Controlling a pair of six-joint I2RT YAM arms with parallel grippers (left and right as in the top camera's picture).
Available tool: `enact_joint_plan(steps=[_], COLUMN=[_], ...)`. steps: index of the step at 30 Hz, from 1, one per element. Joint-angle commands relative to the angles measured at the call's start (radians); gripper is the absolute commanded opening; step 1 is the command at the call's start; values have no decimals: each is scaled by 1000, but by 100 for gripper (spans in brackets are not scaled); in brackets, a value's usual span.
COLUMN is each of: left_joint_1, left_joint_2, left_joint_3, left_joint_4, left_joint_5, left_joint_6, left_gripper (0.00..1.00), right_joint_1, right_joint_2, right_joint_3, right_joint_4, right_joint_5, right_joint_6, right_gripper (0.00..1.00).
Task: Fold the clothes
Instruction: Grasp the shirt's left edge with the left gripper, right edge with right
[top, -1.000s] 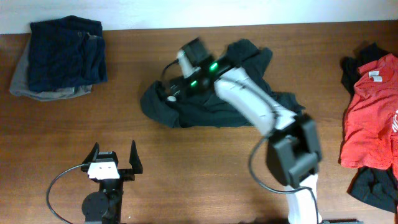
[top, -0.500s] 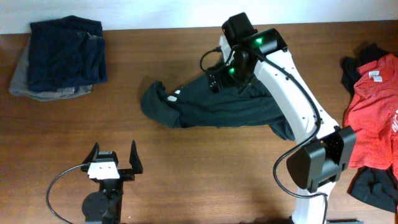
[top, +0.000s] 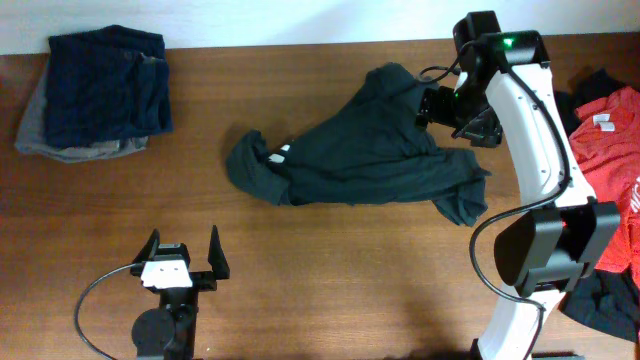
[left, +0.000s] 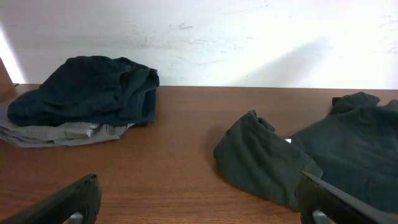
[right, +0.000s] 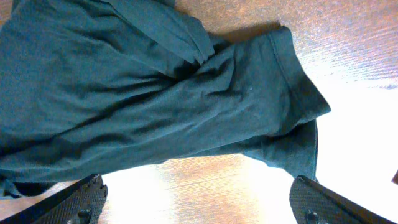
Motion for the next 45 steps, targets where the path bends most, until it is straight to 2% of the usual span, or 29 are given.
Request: enact_joint_plan(steps=[1,4,10,19,35,41,45], left_joint_1=[-3,-3,-3,-3,-3,-3,-3], left_joint_2=[-6,-6,-6,-6,-6,-6,1], left_joint_3=[-5,-5,-5,-5,-5,-5,6], left_joint_4=[-1,-1,-1,-1,27,163,275], left_joint_5=[-7,-7,-7,-7,-4,311,331], left_joint_6=[-10,-10,-10,-10,-7,-5,-5], left_gripper=[99,99,99,99,99,99,99], right_joint_1=[3,-11,-85,-140,-122,-122,-121], right_joint_2=[12,12,12,10,-84,-140,-164], right_joint_3=[-5,-12,-79,-205,-211,-211,-211], right_joint_4=[0,-1,-1,13,-1,-69,-78], right_joint_5=[67,190,193,193,201,232,237], right_joint_6=[101,196,240,384,414,414,413], right_gripper=[99,99,99,99,99,99,99])
